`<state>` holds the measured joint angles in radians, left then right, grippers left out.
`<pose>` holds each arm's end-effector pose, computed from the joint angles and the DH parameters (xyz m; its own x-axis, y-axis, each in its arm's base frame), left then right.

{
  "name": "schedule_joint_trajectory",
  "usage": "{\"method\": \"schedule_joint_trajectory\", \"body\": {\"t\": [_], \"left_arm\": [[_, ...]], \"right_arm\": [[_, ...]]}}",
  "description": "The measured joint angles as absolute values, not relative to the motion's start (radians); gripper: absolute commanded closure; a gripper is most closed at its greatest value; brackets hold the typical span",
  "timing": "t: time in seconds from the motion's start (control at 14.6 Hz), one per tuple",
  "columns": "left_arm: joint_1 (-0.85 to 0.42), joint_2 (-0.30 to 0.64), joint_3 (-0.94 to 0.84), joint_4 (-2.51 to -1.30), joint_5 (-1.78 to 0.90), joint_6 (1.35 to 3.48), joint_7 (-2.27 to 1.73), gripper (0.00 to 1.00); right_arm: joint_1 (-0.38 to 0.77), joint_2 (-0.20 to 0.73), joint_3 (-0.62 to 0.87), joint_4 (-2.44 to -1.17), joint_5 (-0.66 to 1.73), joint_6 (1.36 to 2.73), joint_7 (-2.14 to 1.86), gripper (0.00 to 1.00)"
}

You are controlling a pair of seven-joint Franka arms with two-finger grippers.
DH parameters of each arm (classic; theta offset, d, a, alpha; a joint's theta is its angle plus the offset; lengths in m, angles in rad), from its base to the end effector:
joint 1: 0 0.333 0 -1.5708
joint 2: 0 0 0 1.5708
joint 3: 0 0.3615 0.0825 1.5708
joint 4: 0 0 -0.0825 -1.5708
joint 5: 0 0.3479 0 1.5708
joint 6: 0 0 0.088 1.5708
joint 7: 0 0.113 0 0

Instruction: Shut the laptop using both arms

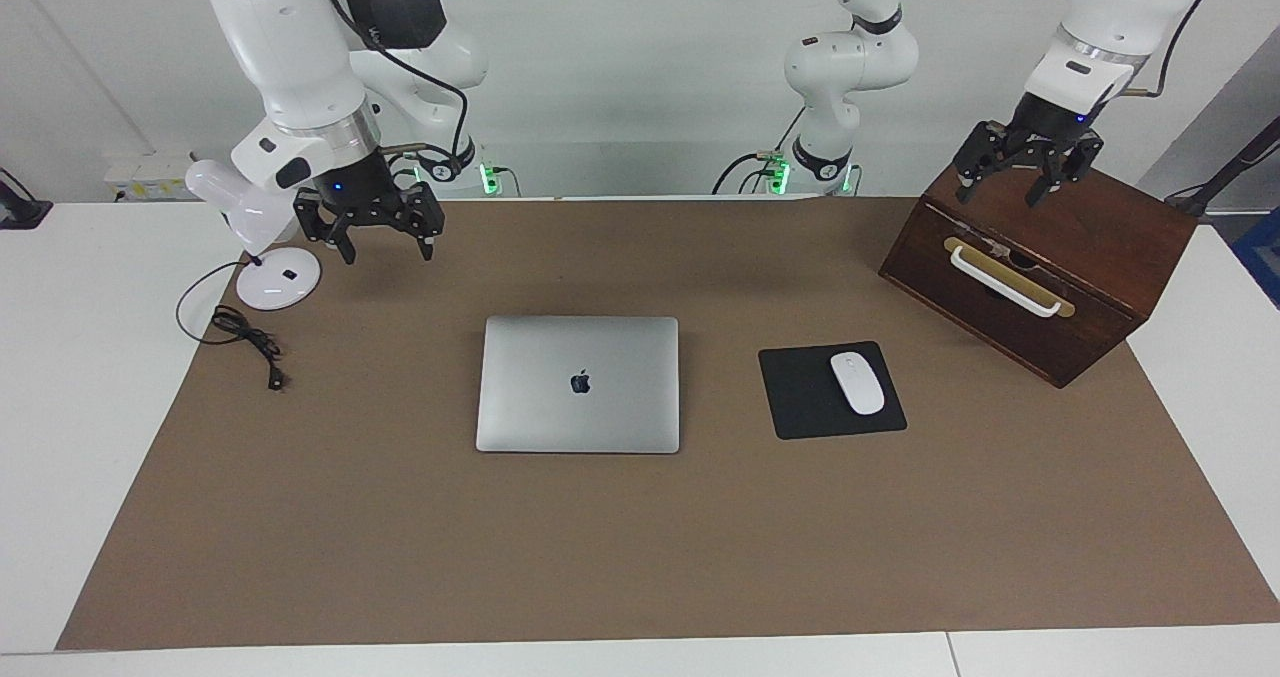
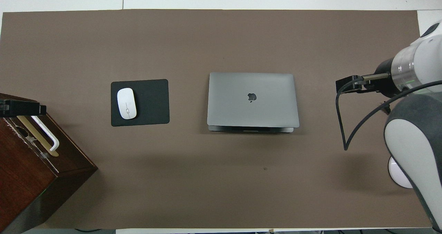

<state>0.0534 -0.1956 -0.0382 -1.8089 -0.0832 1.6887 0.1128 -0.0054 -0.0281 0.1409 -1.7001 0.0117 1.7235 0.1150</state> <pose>0.4582 -0.0036 0.6655 0.9927 -0.0873 0.0829 -0.0929 -0.9934 0.0667 0.5155 0.0726 0.6351 0.9986 0.0187 0.0500 0.0194 -0.9997 -0.0135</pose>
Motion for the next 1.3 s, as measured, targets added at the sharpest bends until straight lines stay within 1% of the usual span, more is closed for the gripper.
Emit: {"method": "schedule_joint_trajectory", "body": {"t": [0.14,0.27,0.48,0.68,1.03,1.3], "left_arm": [[0.054,-0.169,-0.038,-1.797,-0.083,1.689,0.109,0.0],[0.054,-0.156,-0.039,-1.792,-0.07,1.688,0.103,0.0],[0.054,-0.133,-0.043,-1.722,-0.027,1.603,0.097,0.0],[0.053,-0.118,-0.053,-1.671,0.027,1.557,0.096,0.0],[0.054,-0.106,-0.053,-1.67,0.028,1.55,0.094,0.0],[0.054,-0.105,-0.052,-1.67,0.023,1.55,0.092,0.0]], "right_arm": [[-0.009,-0.025,0.14,-1.68,0.012,1.71,0.115,0.0],[-0.015,-0.015,0.14,-1.631,0.012,1.658,0.115,0.0],[-0.019,-0.009,0.117,-1.578,0.012,1.613,0.115,0.0],[-0.02,-0.005,0.081,-1.568,0.012,1.604,0.114,0.0],[-0.02,-0.004,0.054,-1.507,0.013,1.55,0.114,0.0],[-0.02,-0.002,0.035,-1.501,0.023,1.528,0.114,0.0]]}}
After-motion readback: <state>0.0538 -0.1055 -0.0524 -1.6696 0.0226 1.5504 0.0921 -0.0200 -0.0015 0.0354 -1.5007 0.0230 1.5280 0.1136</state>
